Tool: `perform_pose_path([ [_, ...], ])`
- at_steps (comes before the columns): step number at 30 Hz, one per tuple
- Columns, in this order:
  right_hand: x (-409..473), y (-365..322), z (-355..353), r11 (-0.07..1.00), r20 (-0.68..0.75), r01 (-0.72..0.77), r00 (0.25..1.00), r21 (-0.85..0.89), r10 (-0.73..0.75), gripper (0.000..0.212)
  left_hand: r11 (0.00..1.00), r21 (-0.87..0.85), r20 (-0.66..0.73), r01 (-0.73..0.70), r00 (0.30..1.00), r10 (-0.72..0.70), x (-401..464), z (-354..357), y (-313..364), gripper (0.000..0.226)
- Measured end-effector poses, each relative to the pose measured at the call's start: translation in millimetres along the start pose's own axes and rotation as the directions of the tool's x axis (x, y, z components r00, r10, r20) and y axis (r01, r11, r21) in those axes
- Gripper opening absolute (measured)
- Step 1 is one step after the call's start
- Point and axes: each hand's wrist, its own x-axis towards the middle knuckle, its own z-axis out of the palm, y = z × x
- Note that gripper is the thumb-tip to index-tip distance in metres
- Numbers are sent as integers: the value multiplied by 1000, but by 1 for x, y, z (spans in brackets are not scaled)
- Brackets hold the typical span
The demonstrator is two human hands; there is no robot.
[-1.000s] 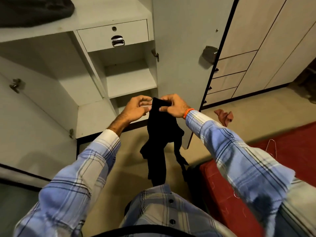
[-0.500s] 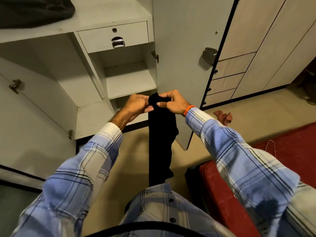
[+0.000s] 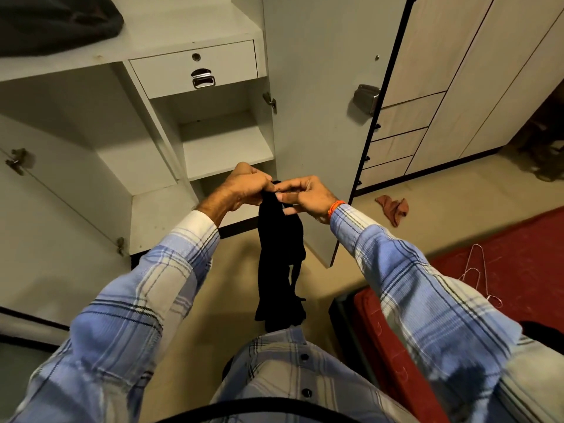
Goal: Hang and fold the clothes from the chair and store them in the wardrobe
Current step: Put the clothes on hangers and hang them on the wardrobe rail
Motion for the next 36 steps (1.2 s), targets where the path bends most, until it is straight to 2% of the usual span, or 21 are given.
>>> perform_pose_path([
  [3,7,5,4,994,-120,-49,991,95,60,14,982,189,-121,-23,992,46,-2,1,1,21],
  [4,10,9,5,997,-167,-65,983,46,72,14,978,206,-157,-22,986,56,-4,1,1,21],
  [6,18,20,2,979,-237,-75,971,-188,29,27,987,154,-151,-38,987,62,-8,-1,2,21],
  [8,18,27,2,929,-200,-57,980,-367,-19,43,996,57,-129,-67,989,73,-12,-3,3,21],
  [10,18,32,2,869,-151,-41,988,-492,-39,41,995,-26,-149,-93,985,88,-17,-5,7,23],
  [11,19,33,3,849,-159,-39,986,-528,-54,32,994,-43,-170,-103,981,95,-19,-7,8,25],
  [12,19,32,4,848,-184,-41,981,-528,-66,21,993,-41,-192,-109,976,99,-20,-9,8,25],
  [13,20,30,4,857,-206,-37,975,-513,-81,18,994,-14,-209,-106,973,100,-21,-11,8,26],
  [15,23,26,5,870,-242,3,960,-494,-140,23,990,115,-220,-77,970,101,-23,-14,4,24],
  [17,23,20,7,868,-265,71,937,-492,-227,16,966,255,-213,-47,971,104,-22,-16,-5,18],
  [19,24,14,10,871,-260,130,924,-474,-280,20,943,330,-199,-35,974,106,-22,-16,-12,15],
  [23,25,5,10,881,-293,178,899,-437,-327,22,898,438,-232,-39,960,155,-21,-17,-21,29],
  [25,27,4,5,886,-318,142,898,-440,-303,14,911,409,-295,-56,936,190,-20,-21,-23,31],
  [28,31,10,-3,864,-299,61,924,-499,-238,25,959,265,-441,-102,871,214,-20,-29,-17,13],
  [29,31,11,-4,840,-278,48,932,-541,-232,28,967,230,-474,-108,855,209,-20,-31,-15,15],
  [33,30,9,-5,728,-195,29,956,-685,-221,18,976,168,-516,-135,832,204,-22,-33,-9,20],
  [36,28,14,-9,654,-235,-50,952,-755,-199,22,982,130,-543,-135,819,185,-21,-40,-9,19],
])
